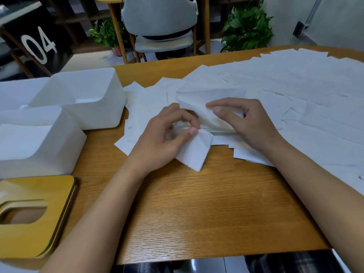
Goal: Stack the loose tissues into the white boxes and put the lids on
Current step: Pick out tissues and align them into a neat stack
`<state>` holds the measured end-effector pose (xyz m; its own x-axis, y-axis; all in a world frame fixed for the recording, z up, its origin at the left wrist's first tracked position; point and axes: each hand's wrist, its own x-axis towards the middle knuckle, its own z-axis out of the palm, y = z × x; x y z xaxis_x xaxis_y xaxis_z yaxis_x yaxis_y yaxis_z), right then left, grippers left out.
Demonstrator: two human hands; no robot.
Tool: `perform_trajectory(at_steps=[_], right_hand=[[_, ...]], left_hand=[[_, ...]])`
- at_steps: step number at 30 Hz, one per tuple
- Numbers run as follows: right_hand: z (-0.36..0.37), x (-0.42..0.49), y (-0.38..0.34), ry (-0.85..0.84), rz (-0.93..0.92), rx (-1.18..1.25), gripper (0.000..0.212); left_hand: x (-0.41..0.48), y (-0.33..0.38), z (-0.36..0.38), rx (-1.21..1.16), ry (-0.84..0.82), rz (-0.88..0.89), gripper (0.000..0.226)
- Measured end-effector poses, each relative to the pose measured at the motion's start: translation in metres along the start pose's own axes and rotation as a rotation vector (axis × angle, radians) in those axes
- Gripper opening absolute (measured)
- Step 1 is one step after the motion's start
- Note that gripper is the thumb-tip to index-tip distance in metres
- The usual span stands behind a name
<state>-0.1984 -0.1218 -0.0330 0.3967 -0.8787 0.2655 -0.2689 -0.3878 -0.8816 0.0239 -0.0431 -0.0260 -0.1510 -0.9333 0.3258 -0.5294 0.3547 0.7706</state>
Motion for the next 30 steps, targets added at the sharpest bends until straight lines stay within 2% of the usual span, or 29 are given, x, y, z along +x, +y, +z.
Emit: perform_trajectory(at_steps=[3, 7, 12, 16, 18, 23, 27, 30], right_hand=[[0.001, -0.001, -0.003, -0.014, -0.009, 0.035, 0.028], [0.002, 0.000, -0.002, 0.005, 0.045, 0.036, 0.042], [0.002, -0.003, -0.006, -0.033, 0.047, 0.120, 0.044], [0.006, -0.009, -0.010, -0.105, -0.082, 0.115, 0.010], [0.007, -0.008, -0.008, -0.068, -0.121, 0.098, 0.003], [-0.005, 0.000, -0.005, 0.028, -0.087, 0.122, 0.011], [-0.005, -0.002, -0.006, -0.023, -0.036, 0.153, 0.006], [0.000, -0.004, -0.009, -0.074, -0.013, 0.163, 0.022]], left_hand=[[0.000, 0.004, 0.010, -0.061, 0.085, -0.003, 0.007], [0.000, 0.005, 0.018, 0.014, 0.242, 0.062, 0.007], [0.001, 0.006, 0.019, -0.013, 0.359, 0.128, 0.011], [0.000, 0.009, 0.018, 0.000, 0.347, 0.116, 0.013], [0.001, 0.011, 0.017, -0.035, 0.315, 0.077, 0.017], [0.004, 0.008, 0.004, -0.077, 0.282, 0.013, 0.023], [0.004, 0.006, -0.003, -0.161, 0.281, -0.054, 0.023], [0.006, 0.005, -0.003, -0.206, 0.305, -0.097, 0.025]])
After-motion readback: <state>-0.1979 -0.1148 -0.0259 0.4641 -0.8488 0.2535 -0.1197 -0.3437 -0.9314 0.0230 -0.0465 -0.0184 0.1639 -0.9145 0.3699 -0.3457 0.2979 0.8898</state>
